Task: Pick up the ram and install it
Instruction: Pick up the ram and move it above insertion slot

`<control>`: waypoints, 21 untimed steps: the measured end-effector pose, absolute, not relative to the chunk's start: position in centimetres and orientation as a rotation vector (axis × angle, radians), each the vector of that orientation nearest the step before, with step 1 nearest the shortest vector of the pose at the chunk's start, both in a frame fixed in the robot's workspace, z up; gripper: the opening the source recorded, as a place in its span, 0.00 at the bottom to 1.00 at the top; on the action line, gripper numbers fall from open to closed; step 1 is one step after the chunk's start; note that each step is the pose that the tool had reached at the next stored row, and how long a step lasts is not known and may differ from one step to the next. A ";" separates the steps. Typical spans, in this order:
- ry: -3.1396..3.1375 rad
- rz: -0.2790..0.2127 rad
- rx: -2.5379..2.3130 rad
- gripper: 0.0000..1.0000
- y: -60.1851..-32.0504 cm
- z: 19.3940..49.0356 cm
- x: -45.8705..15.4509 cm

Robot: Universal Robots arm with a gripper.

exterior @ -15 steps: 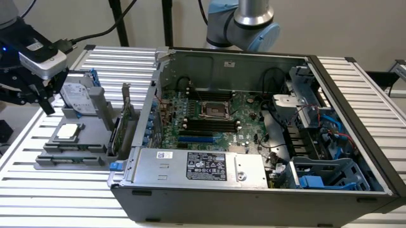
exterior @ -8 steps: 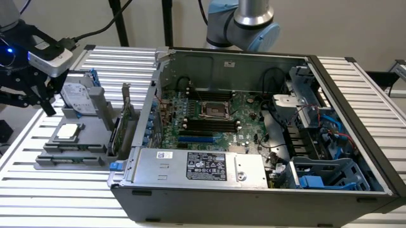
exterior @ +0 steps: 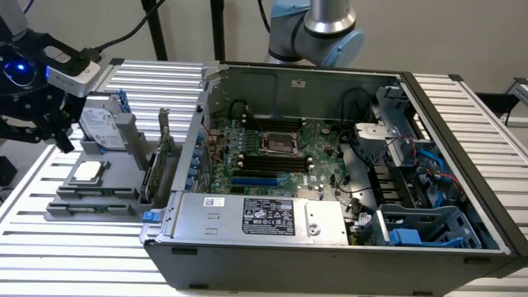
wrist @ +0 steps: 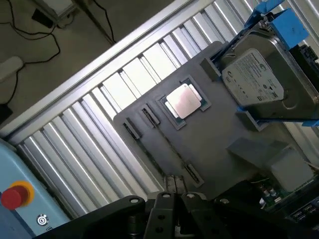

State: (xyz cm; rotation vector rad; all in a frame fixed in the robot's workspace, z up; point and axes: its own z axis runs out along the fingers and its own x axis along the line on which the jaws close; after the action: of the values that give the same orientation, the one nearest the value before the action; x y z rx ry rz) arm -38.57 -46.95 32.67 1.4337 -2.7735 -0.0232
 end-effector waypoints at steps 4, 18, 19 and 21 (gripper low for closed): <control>-2.719 -0.022 1.534 0.11 -46.9 32.5 -38.6; -2.501 -0.018 1.865 0.11 -46.9 31.8 -38.6; -2.483 -0.018 1.889 0.11 -46.9 31.8 -38.6; -2.448 -0.017 1.933 0.11 -46.9 31.7 -38.6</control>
State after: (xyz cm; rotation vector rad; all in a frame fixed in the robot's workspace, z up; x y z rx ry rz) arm -38.57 -46.95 31.70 1.9332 -2.4484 -0.0170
